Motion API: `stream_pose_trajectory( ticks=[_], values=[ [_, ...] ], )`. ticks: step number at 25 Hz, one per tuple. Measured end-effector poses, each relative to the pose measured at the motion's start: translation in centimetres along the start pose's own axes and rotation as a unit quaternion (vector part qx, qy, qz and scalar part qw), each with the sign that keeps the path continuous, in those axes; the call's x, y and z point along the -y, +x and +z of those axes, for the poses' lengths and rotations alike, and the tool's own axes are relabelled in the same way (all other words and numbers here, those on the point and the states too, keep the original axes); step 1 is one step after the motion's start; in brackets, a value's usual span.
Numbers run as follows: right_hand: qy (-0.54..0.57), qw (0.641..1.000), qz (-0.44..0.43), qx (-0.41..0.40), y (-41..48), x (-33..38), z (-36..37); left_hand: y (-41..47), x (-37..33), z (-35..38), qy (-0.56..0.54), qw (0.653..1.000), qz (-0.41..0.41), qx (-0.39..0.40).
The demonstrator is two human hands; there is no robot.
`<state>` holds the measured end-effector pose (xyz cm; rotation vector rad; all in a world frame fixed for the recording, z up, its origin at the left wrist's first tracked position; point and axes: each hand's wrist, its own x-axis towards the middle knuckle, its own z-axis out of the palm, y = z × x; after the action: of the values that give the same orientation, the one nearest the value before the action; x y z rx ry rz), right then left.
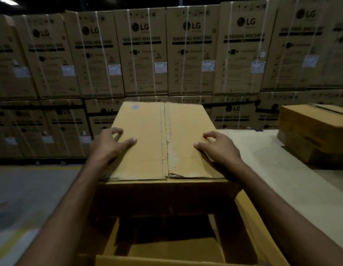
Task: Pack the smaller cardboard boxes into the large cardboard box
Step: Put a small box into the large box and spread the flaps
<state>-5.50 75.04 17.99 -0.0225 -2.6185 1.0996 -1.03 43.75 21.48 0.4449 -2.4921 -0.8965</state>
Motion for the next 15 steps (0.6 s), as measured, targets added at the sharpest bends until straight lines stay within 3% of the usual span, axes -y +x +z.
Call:
stream_pose_trajectory(
  ticks=[4, 8, 11, 15],
  values=[
    [-0.054, 0.997, 0.063, 0.000, -2.3, -0.4, 2.6, 0.1, 4.0, 2.0, 0.091, 0.990, 0.028, 0.100],
    [-0.104, 0.989, 0.103, -0.006, -4.5, -0.1, 3.9, 0.5, 6.7, 2.1, 0.109, 0.979, 0.052, 0.163],
    [-0.101, 0.985, 0.134, 0.030, -5.4, -0.5, 5.6, 0.7, 7.5, 2.6, 0.156, 0.964, 0.058, 0.207],
    [-0.107, 0.978, 0.172, 0.056, -5.6, -2.6, 8.4, 1.6, 9.6, 5.6, 0.137, 0.948, 0.043, 0.285]
  ],
)
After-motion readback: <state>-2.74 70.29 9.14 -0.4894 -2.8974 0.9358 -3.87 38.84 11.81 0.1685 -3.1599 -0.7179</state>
